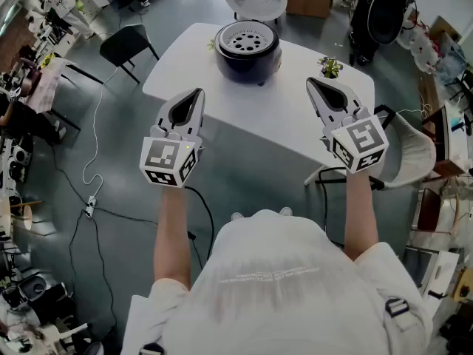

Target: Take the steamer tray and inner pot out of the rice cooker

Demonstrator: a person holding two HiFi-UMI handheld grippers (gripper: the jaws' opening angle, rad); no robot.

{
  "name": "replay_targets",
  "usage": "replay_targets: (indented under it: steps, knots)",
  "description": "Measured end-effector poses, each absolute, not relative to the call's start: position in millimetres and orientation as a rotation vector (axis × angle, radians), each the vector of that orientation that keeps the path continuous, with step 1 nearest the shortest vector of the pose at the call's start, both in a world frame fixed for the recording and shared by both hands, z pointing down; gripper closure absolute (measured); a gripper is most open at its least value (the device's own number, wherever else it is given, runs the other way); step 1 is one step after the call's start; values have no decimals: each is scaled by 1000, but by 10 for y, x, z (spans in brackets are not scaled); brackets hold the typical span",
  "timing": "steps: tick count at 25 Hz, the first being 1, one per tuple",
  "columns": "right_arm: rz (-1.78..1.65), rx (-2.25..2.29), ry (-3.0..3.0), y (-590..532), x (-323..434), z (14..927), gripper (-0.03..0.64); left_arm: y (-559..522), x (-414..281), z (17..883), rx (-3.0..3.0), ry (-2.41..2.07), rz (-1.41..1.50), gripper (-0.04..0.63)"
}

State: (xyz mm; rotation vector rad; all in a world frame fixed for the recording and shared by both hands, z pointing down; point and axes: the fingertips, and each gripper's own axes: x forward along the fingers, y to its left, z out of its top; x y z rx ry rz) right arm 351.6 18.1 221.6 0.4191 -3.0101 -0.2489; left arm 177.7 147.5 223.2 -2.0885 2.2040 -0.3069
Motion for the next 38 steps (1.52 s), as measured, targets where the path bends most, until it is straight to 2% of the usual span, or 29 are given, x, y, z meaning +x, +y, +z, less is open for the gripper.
replay_targets:
  steps: [3,9,16,21,24,25,28,32,38]
  knots:
    - [-239,416,-3009,230,3463,2228,592,1459,1795,2299,-2191,2231,-223,580]
    - [-212,409,-3005,292,3413,2264,592,1459,1833,2450,-2116,2189,-462,580]
    - [-267,363,-2943,411,3348,2360,592,1534,1774,2483,-2105,2178,-478,578]
    - [-89,357,-2974,437,3305,2409,591,1603,1676,2519,-2079,2186,-492,577]
    - [-104,347,-2958,491,3255,2435,589,1653,1610,2523,-2063,2174,-513,574]
    - [-113,344,-2957,512,3235,2434,582,1667,1587,2521,-2060,2171,-512,565]
    - [-116,344,-2963,549,3194,2432,500,1676,1556,2527,-2067,2157,-495,461]
    - [-124,333,-2961,604,3141,2452,479,1691,1549,2542,-2092,2137,-476,430]
    - [-177,344,-2926,686,3055,2536,456,1776,1414,2625,-2093,2136,-516,431]
